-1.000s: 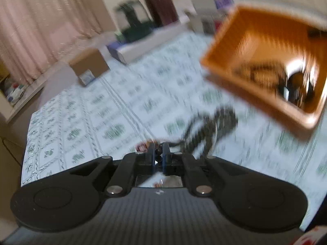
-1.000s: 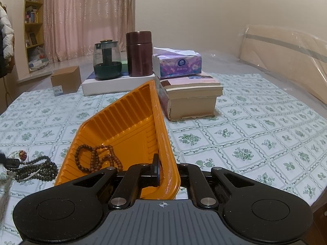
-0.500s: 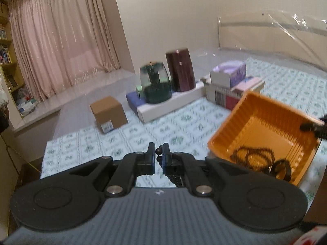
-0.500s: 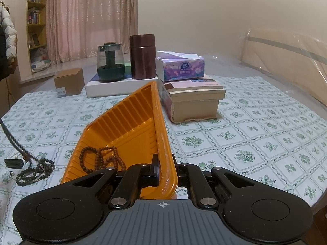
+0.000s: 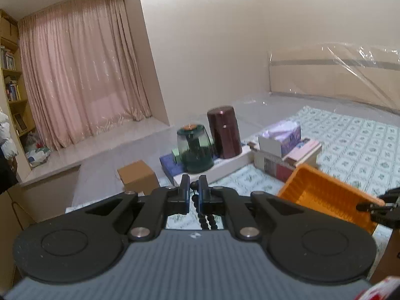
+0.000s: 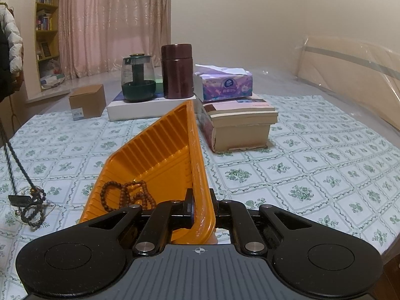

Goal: Organize jewelry
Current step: 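Lift the black bead necklace high with the left gripper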

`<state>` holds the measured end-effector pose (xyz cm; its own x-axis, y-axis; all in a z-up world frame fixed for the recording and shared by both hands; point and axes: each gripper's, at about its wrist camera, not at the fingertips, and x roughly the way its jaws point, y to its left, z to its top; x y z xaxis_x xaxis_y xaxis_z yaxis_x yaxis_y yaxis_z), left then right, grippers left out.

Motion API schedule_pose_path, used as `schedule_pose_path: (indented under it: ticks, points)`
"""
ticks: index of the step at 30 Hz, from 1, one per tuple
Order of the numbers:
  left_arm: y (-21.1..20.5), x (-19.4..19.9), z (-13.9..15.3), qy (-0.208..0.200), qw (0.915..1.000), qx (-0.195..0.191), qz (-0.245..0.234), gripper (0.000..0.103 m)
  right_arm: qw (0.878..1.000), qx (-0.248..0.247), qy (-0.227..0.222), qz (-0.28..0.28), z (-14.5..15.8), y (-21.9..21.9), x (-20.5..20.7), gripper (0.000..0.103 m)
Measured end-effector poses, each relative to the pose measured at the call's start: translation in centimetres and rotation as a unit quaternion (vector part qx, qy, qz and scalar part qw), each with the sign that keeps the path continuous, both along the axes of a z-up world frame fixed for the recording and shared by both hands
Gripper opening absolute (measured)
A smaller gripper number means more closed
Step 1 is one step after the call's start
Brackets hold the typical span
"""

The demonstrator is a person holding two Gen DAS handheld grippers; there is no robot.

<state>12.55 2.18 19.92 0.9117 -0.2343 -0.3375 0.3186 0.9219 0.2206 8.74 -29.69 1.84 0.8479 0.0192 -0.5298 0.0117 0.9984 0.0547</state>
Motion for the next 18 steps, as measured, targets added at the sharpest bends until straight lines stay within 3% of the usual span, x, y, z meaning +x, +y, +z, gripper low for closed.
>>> schedule_pose_path:
  ticks: [18]
  points:
    - [-1.4, -0.6, 6.6, -0.061, 0.9977, -0.022, -0.02, 0.005, 1.0, 0.0, -0.002, 0.001, 0.4, 0.5, 0.0, 0.009]
